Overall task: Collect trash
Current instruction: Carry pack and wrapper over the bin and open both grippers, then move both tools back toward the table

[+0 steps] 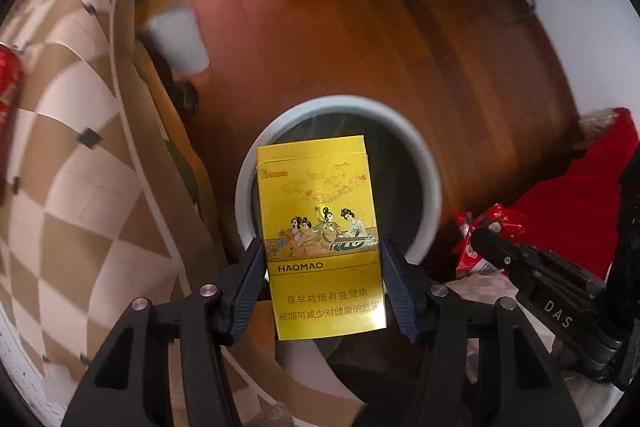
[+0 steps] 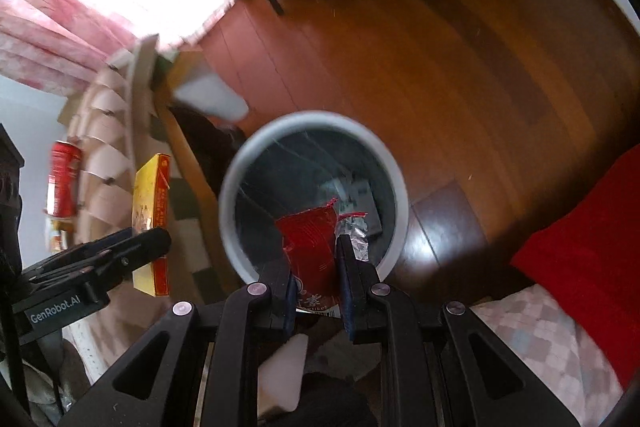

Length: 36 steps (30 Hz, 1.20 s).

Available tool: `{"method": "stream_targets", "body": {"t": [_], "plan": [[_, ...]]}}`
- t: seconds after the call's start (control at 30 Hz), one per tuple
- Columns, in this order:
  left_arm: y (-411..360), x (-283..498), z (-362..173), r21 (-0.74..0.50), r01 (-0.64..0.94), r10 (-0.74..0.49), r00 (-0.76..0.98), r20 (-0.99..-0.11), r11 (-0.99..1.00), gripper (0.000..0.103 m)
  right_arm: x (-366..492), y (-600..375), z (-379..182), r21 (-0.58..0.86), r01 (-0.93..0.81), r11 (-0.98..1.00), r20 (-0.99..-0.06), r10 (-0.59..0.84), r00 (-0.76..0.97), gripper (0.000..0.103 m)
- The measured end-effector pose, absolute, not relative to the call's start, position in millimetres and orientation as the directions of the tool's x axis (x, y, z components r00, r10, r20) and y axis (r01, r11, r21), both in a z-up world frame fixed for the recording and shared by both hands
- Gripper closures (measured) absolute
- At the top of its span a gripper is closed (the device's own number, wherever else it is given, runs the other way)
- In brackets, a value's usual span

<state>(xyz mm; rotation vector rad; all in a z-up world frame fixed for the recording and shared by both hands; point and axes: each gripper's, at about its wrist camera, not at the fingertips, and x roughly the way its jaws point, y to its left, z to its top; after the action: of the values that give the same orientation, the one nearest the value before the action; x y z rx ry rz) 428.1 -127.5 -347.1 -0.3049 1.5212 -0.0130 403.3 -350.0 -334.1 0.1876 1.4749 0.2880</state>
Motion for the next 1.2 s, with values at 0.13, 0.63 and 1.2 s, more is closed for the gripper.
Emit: {"method": "stream_targets", "body": {"t": [0.13, 0.63, 1.2], "plan": [[-120.8, 423.4, -356.7, -0.186, -0.216, -0.18, 0.05, -0.982, 0.958, 0.007, 408.9, -343.7, -366.5, 0.303, -0.074, 0.95, -0.952, 0.304, 0.012, 0.084], [-123.8, 396.8, -343.8, -0.01, -0.196, 0.017, 0.139, -0.99, 0.98, 0.007, 398.7, -335.5, -396.2, 0.136, -0.091, 0.987, -0.99, 0.133, -0.039, 0.0], [-125.1, 354.5, -292.0, -0.018, -0.221, 0.034, 0.23, -0.973, 0.975, 0.007, 369.1, -344.0, -324.2, 0.062, -0.118, 0.991, -0.992, 0.074, 0.1, 0.0]]}}
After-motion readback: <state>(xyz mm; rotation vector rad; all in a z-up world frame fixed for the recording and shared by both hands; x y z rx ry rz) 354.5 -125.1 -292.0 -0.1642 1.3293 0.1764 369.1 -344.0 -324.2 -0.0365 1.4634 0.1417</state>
